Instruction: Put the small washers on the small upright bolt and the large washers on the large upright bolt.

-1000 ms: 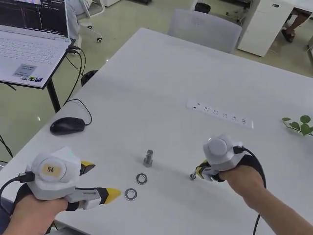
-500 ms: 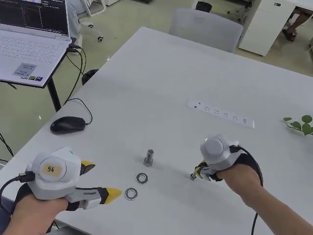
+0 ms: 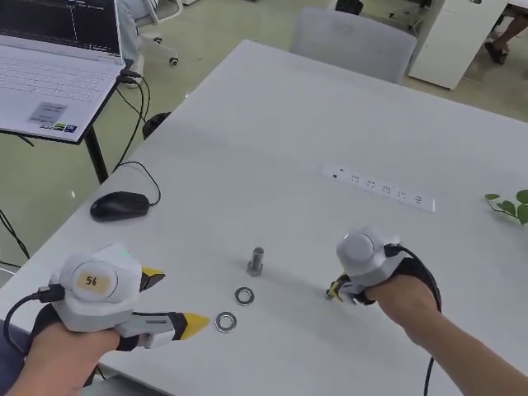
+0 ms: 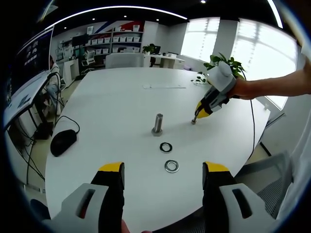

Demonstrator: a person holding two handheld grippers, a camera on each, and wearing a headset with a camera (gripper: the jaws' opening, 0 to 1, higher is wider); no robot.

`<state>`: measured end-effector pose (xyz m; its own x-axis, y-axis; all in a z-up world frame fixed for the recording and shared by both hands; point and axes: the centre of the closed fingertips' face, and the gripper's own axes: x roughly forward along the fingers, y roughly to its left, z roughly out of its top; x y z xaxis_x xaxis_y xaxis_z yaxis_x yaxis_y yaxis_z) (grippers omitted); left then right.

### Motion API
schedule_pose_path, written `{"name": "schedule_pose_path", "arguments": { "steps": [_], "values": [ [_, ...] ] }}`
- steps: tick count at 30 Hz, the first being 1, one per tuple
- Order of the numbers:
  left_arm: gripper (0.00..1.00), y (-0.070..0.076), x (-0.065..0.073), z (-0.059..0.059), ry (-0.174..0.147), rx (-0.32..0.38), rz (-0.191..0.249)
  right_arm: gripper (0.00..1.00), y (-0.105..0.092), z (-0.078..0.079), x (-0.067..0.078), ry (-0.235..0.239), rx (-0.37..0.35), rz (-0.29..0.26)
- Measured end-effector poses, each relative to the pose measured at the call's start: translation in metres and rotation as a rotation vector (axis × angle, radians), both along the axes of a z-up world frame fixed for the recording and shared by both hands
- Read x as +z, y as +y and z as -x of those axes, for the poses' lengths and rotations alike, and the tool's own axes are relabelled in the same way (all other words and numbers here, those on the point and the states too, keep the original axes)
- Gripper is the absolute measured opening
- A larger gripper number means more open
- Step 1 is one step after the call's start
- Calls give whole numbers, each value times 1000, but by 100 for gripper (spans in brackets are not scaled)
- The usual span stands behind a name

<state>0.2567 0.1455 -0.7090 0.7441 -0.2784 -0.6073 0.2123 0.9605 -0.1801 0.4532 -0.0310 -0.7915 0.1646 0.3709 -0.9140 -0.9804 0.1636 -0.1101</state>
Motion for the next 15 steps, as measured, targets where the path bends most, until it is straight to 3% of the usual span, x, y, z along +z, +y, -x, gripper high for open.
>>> {"name": "schedule_pose_path", "arguments": {
  "steps": [10, 15],
  "values": [
    [64, 3, 0, 1, 2, 8, 0, 14, -1, 0, -17, 11, -14, 12],
    [64, 3, 0, 2, 1, 8, 0, 14, -2, 0, -18, 11, -21, 11]
  ]
}}
